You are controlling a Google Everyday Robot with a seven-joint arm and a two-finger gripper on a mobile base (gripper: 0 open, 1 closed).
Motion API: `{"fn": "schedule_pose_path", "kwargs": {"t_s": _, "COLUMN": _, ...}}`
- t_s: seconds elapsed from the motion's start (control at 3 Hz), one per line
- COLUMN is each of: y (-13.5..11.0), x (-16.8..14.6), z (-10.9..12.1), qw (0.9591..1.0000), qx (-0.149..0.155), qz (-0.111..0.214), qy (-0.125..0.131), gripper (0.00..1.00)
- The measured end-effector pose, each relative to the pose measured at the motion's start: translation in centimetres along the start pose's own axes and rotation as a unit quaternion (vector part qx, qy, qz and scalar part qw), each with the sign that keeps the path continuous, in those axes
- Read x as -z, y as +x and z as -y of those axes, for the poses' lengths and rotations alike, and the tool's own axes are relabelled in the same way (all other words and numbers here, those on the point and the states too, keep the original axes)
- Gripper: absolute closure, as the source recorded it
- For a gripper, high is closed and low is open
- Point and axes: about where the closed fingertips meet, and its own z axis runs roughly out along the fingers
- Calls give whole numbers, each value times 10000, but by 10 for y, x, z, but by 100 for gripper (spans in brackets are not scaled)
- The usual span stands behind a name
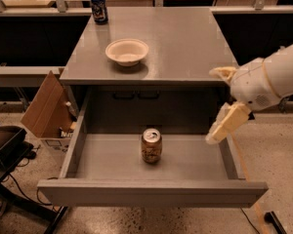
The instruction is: Pick orange can from top drawer and place on counter
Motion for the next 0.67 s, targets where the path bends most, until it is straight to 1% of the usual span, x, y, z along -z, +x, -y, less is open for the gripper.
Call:
{"fn": "schedule_pose_path", "kwargs": {"t_s": 0.33, "y": 2, "x": -38, "z": 0, "qw": 9962, "qx": -34, "qz": 868, "qy": -118, "gripper": 0}}
{"fn": "schedule_pose_path", "kwargs": {"t_s": 0.67, "y": 1, "x": -45, "z": 0, "qw": 9948, "qx": -12, "qz": 1001, "qy": -164, "gripper": 0}}
